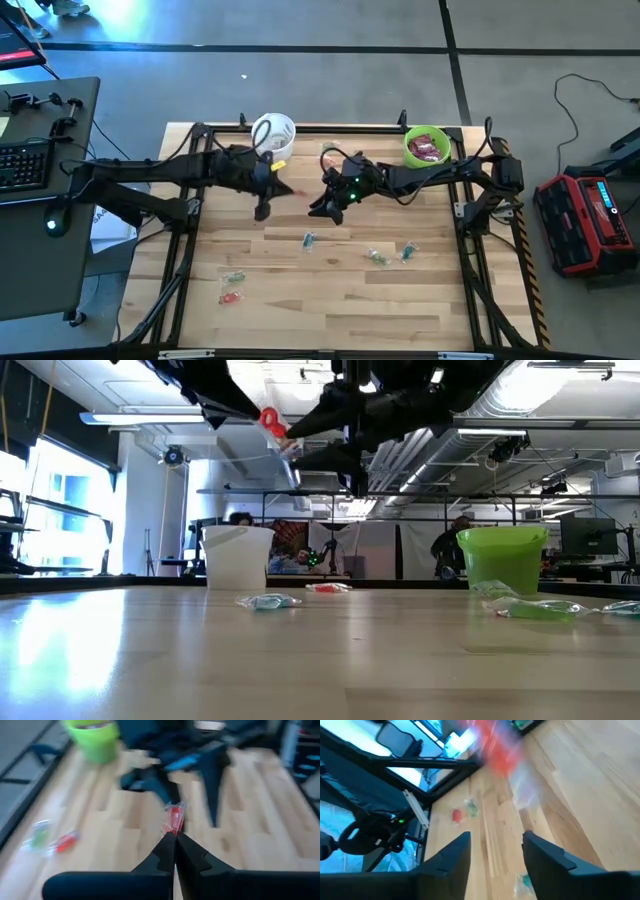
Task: Sort candy by brand, put in halloween buckets
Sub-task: Put the red gummy into the white bucket
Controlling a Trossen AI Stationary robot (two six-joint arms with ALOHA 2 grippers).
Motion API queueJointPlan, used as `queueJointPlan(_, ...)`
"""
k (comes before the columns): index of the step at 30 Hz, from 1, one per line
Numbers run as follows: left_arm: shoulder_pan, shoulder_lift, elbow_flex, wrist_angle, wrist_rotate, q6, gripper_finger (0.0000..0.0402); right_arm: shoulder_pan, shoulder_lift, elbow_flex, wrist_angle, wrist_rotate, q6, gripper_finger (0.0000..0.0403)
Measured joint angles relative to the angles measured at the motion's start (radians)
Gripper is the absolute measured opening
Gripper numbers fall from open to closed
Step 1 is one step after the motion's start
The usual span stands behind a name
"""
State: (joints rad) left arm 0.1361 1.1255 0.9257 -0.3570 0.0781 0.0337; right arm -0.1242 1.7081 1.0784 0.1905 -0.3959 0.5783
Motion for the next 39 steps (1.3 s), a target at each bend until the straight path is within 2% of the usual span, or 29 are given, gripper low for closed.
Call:
queueJointPlan(5,0.086,-0.045,0.001,-0.043,-0.076,-0.028,0.0,0.0,0.0,0.0,-0.031,0.013,-0.002,0.0184)
queueJointPlan(11,0.259,-0.05,0.086,-0.219,-0.165,-0.1,0.0,0.0,0.0,0.0,-0.035,0.047,-0.002,0.0185)
queueJointPlan(15,0.404,-0.002,0.17,-0.329,-0.151,-0.087,0.0,0.0,0.0,0.0,-0.035,0.047,-0.002,0.0185)
queueJointPlan(20,0.543,0.107,0.259,-0.457,-0.062,0.018,0.0,0.0,0.0,0.0,-0.035,0.047,-0.002,0.0185)
queueJointPlan(32,0.631,0.399,0.383,-0.518,-0.062,0.186,0.0,0.001,0.0,0.0,-0.035,0.057,-0.019,0.0185)
queueJointPlan(39,0.644,0.495,0.402,-0.519,-0.065,0.268,0.0,0.001,0.0,0.0,-0.036,0.057,-0.029,0.0185)
